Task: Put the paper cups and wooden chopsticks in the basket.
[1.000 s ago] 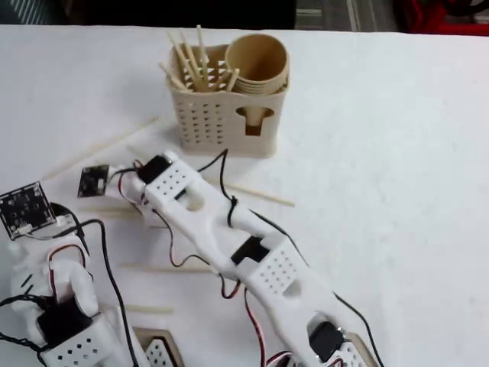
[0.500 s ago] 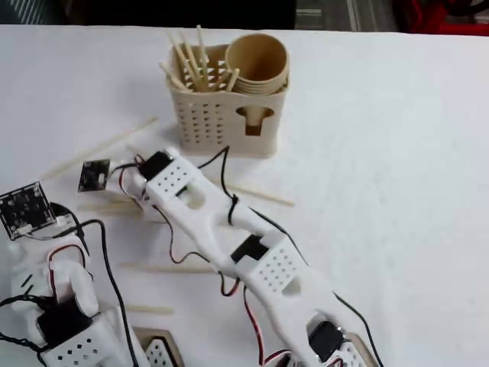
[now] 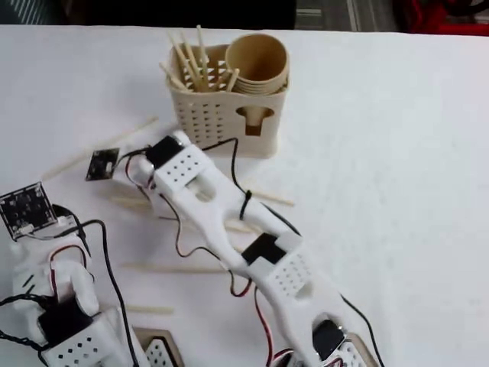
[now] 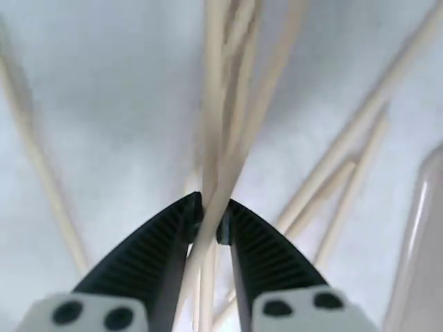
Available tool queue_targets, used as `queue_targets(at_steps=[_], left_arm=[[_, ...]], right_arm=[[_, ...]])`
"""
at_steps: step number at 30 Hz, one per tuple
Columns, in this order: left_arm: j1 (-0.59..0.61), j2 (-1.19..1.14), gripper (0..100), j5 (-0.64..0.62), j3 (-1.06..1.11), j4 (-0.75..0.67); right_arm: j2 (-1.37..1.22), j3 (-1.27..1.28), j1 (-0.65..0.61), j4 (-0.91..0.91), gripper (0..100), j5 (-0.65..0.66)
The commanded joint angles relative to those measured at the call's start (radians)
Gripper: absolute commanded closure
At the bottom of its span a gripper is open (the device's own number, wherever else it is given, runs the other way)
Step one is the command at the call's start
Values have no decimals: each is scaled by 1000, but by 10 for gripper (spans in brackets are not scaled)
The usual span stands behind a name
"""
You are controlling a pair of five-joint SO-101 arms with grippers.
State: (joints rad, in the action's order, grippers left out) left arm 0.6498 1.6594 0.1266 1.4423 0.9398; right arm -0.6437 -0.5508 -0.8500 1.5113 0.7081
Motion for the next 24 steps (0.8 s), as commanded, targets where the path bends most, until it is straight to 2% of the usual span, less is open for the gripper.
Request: queue_targets(at_steps=[1, 12, 24], left_arm=[[10, 10, 895, -3, -5, -5], [10, 10, 895, -3, -2, -5], [10, 10, 895, -3, -2, -5]], right_arm=[[120, -17, 31, 36, 980, -11], [383, -17, 128, 47, 980, -87], [662, -25, 136, -8, 980, -196]])
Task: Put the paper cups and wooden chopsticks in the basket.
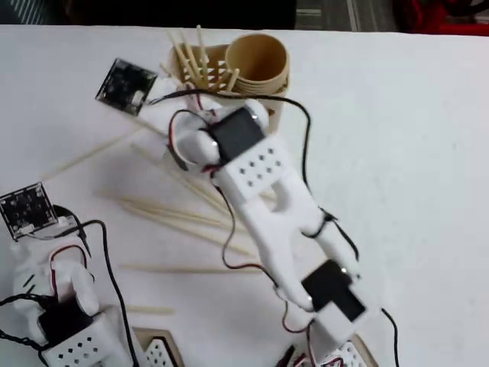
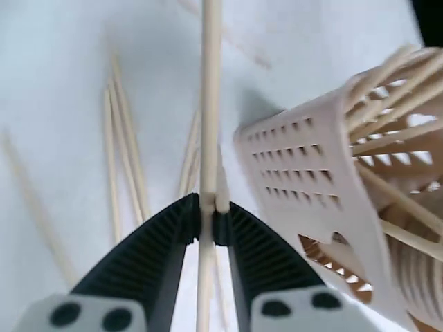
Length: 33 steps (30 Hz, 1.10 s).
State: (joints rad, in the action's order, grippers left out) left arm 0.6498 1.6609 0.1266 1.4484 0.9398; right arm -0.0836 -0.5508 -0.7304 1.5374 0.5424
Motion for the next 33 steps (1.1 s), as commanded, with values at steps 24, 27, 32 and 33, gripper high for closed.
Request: queue_targets(at_steps=[24, 27, 32, 33], left_arm=[[10, 8, 895, -3, -6, -5], [10, 8, 895, -3, -6, -5], [10, 8, 895, -3, -6, -5], [10, 8, 895, -3, -6, -5]], right_arm=[[-82, -17, 140, -989, 980, -133], [-159, -17, 159, -1092, 980, -140], [-240, -20, 203, -1121, 980, -330], [-245, -17, 209, -1119, 980, -356]])
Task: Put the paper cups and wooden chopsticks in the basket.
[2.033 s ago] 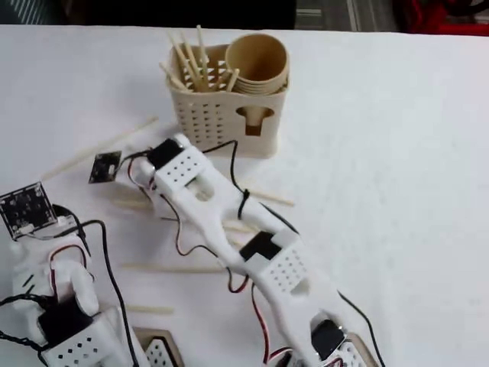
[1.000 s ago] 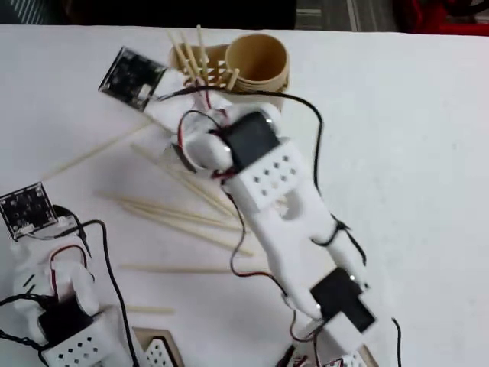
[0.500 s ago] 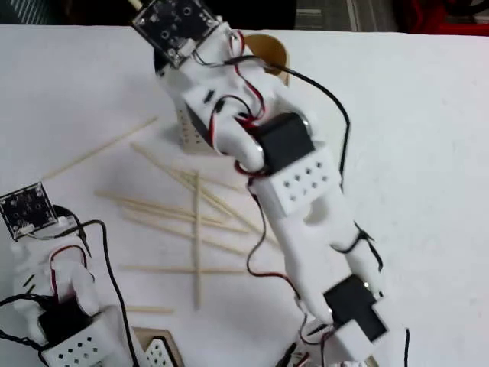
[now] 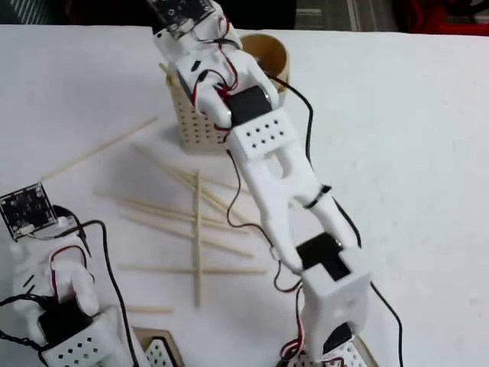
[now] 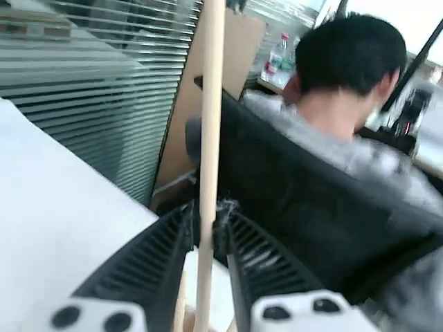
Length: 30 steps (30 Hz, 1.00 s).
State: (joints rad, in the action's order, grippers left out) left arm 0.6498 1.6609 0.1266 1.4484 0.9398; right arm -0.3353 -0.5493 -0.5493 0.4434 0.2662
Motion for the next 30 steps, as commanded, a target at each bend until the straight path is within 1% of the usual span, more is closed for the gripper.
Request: queue_targets(at_steps=[1, 4, 7, 9, 14, 21, 25, 30], left_arm=[[10, 8, 895, -3, -6, -5], [10, 8, 895, -3, -6, -5], [10, 8, 895, -3, -6, -5], [10, 8, 895, -3, -6, -5], [10, 8, 895, -3, -5, -5], [10, 8, 895, -3, -5, -5], [10, 10, 895, -2, 5, -8], [10, 10, 895, -2, 21, -41]], right_arm=[[2, -18, 31, -24, 980, -98], [5, -18, 28, 16, 961, -100], [7, -26, 24, 70, 875, -104], [12, -26, 24, 97, 839, -104], [94, -26, 21, 248, 875, -97], [243, -18, -5, 585, 900, -97], [285, -18, -21, 780, 900, -97], [292, -17, -76, 987, 900, -97]])
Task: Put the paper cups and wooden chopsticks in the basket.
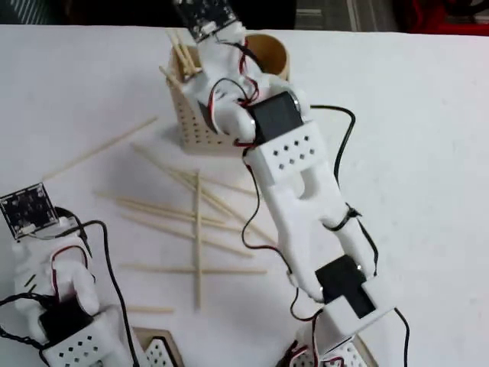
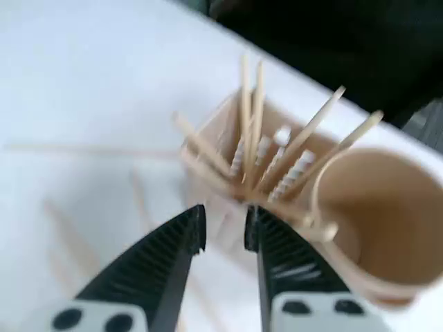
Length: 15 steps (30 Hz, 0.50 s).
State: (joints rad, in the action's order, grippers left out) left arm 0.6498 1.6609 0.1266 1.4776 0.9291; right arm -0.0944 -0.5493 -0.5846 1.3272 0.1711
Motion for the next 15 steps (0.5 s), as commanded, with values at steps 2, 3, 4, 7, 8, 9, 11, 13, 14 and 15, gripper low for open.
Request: queue_targets(at_steps=[2, 3, 4, 7, 8, 9, 11, 13, 14, 15], left_arm=[[10, 10, 895, -2, -8, -31], [10, 10, 895, -2, -8, -31], [10, 10, 895, -2, -8, -31], [10, 10, 895, -2, -8, -31], [10, 10, 895, -2, -8, -31], [10, 10, 895, -2, -8, -31], [10, 10, 895, -2, -8, -31], [10, 10, 895, -2, -8, -31], [10, 10, 895, -2, -8, -31], [10, 10, 895, -2, -8, -31]], right_arm=[[36, 2, -71, 163, 900, -2], [27, 17, -87, 183, 900, 0], [16, 37, -101, 194, 900, 0], [-24, 129, -136, 194, 898, 41], [-41, 158, -153, 193, 897, 77], [-59, 187, -165, 188, 896, 101], [-101, 244, -179, 160, 896, 110], [-139, 293, -180, 122, 879, 110], [-157, 316, -180, 102, 858, 112], [-177, 336, -180, 85, 830, 112]])
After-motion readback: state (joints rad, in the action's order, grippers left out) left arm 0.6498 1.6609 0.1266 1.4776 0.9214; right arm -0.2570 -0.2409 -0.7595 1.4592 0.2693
